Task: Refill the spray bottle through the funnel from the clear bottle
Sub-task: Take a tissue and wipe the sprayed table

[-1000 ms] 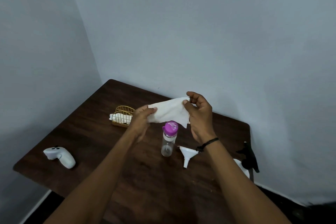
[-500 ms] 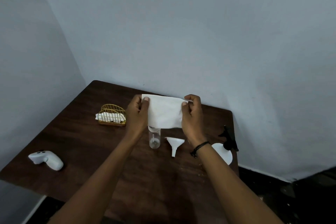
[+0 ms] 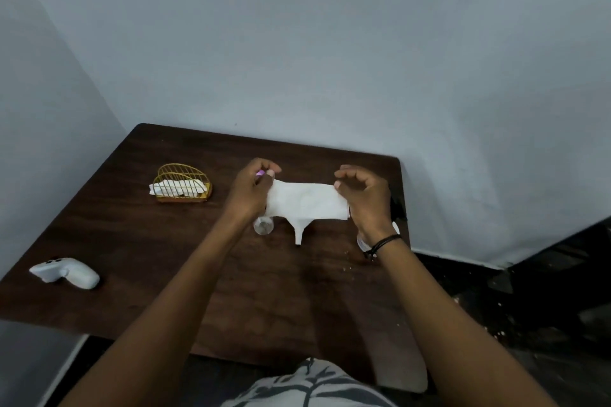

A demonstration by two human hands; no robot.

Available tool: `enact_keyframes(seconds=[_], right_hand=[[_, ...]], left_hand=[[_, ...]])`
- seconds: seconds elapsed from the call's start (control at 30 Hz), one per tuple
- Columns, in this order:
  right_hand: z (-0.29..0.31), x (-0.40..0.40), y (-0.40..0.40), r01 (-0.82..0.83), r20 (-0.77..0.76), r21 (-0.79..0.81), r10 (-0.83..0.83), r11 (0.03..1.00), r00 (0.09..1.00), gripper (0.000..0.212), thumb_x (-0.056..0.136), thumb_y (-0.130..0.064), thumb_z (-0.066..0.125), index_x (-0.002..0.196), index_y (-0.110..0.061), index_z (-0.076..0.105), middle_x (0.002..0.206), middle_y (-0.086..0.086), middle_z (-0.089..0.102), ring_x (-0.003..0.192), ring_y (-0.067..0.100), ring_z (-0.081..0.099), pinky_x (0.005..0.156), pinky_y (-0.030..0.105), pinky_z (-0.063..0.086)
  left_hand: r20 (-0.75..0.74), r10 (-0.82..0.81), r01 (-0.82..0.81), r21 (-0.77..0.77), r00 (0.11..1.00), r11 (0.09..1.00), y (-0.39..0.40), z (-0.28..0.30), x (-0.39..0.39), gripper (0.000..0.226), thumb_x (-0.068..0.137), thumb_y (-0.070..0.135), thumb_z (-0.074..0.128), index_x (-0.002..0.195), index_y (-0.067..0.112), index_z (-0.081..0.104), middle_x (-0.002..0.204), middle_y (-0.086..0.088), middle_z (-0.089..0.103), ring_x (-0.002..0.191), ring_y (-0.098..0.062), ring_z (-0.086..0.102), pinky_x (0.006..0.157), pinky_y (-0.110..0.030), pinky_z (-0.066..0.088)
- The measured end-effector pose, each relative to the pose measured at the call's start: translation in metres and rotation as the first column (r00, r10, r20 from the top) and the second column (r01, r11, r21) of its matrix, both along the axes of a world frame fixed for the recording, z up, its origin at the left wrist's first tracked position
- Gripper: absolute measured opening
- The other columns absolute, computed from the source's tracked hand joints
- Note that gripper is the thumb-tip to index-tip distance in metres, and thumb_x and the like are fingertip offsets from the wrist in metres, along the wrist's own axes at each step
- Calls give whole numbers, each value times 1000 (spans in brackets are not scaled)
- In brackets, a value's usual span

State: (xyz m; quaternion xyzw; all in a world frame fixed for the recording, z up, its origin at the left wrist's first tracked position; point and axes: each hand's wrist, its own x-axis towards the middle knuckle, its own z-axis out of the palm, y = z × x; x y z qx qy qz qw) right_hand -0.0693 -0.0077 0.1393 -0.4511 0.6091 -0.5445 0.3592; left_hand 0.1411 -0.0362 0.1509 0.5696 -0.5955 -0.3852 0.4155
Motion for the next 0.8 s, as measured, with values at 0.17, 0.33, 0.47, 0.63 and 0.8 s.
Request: enact_keyframes(seconds=[0.17, 0.33, 0.47, 0.63, 0.8], right_hand=[[-1, -20, 23, -72, 126, 36, 67, 997, 990, 15, 88, -2, 70, 102, -4, 75, 100, 6, 76, 95, 15, 71, 84, 28, 56], [-4, -43, 39, -213, -132, 193, 240, 958, 962, 38, 76, -6, 83, 112, -8, 71, 107, 2, 71, 94, 12, 66, 81, 22, 56], [-14, -45, 49, -168, -378, 202, 235, 965, 895, 29, 80, -7, 80, 107, -15, 74, 99, -6, 68, 86, 2, 61, 73, 7, 46], [-36, -51, 73, -99, -574, 147, 166, 984, 802, 12, 87, -14, 72, 97, -18, 77, 92, -8, 69, 83, 5, 59, 73, 17, 44], [-75, -61, 111, -88, -722, 164, 181, 982, 668, 12, 92, -14, 66, 97, -16, 77, 96, 1, 69, 88, 14, 60, 70, 19, 43]], left_hand=[[-247, -89, 169, 329, 965, 929, 10, -6, -7, 18, 98, 21, 56, 99, 10, 71, 100, -9, 69, 89, -21, 61, 67, -28, 50], [-113, -321, 339, 400, 940, 852, 16, -14, -8, 43, 81, 3, 76, 122, 6, 63, 108, -11, 68, 82, -17, 62, 75, -19, 50], [359, -405, 377, 148, 841, 914, 23, -25, -21, 35, 88, 6, 69, 122, 5, 66, 111, -4, 68, 85, -7, 62, 75, -15, 50], [432, -389, 463, -78, 814, 883, 29, -63, -30, 20, 91, 6, 64, 108, 9, 74, 94, -4, 66, 87, -14, 53, 73, -21, 39], [404, -397, 463, -77, 824, 883, 49, -97, -45, 17, 88, 4, 68, 102, 8, 76, 85, 2, 57, 90, -17, 53, 79, -24, 40]])
